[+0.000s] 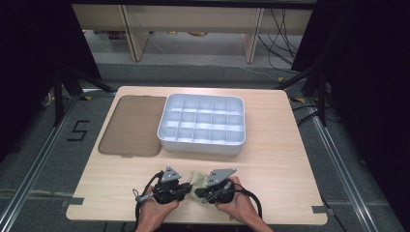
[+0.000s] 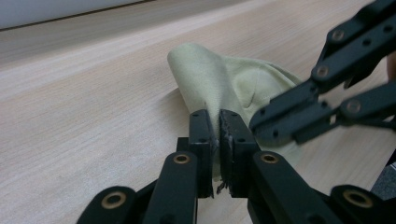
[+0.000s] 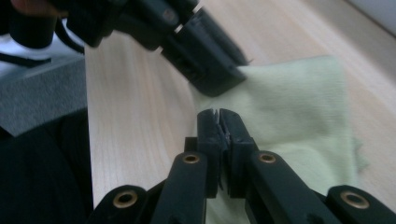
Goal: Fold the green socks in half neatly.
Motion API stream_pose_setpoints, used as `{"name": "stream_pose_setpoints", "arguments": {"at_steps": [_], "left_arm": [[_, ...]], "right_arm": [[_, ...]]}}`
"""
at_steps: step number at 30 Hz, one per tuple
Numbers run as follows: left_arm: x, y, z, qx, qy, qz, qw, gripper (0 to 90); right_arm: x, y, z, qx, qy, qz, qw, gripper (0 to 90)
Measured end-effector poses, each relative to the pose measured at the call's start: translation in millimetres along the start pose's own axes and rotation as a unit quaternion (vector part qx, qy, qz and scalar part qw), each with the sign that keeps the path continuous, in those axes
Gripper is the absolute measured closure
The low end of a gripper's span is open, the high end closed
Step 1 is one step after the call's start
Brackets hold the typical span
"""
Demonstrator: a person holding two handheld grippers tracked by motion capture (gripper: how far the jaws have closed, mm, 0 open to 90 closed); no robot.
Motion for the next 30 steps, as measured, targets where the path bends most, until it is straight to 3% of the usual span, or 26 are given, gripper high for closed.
{"name": "stream_pose_setpoints", "arguments": {"at_steps": [5, 8, 12, 16, 19, 20, 27, 30], "left_arm": [[0.4, 0.1, 0.0, 0.002, -0.009, 0.003, 1.0000, 83.3], [-0.3, 0.8, -0.4, 0.003, -0.012, -0.003, 0.9999, 83.3], [2.8, 1.8, -1.6, 0.007, -0.017, -0.008, 0.9998, 83.2], [4.9, 4.6, -2.2, 0.006, -0.024, -0.011, 0.9996, 83.2], [5.4, 6.6, -2.5, 0.003, -0.036, -0.013, 0.9993, 83.2], [7.4, 5.8, -3.8, 0.011, -0.027, -0.013, 0.9995, 83.2], [15.1, 7.8, -6.2, 0.015, -0.039, -0.006, 0.9991, 82.9], [25.4, 9.5, -10.4, 0.020, -0.057, -0.004, 0.9982, 82.9]], "right_arm": [[-3.4, -6.5, 2.5, -0.011, 0.006, -0.004, 0.9999, 87.6], [-1.9, -4.3, 2.1, -0.005, 0.002, -0.007, 1.0000, 87.5], [10.7, 14.6, -2.1, 0.020, -0.007, 0.012, 0.9997, 87.5], [29.0, 30.3, 8.5, 0.012, -0.034, 0.035, 0.9987, 87.4], [34.6, 34.9, 15.3, 0.008, -0.044, 0.032, 0.9985, 87.2], [35.4, 35.1, 17.2, 0.005, -0.044, 0.036, 0.9984, 87.2], [33.7, 25.6, 24.1, -0.022, -0.041, 0.033, 0.9983, 87.2], [34.0, 25.5, 23.8, -0.021, -0.039, 0.033, 0.9985, 87.2]]}}
Point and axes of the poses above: each handheld gripper's, and its own axes: y roughly backward along the jaws, z roughly out of its underside, x roughly to its right, the point moved 7 cm from there along -y, roughly forward along the jaws, and after that the axes turned 8 degrees about -x, right-handed, at the moved point
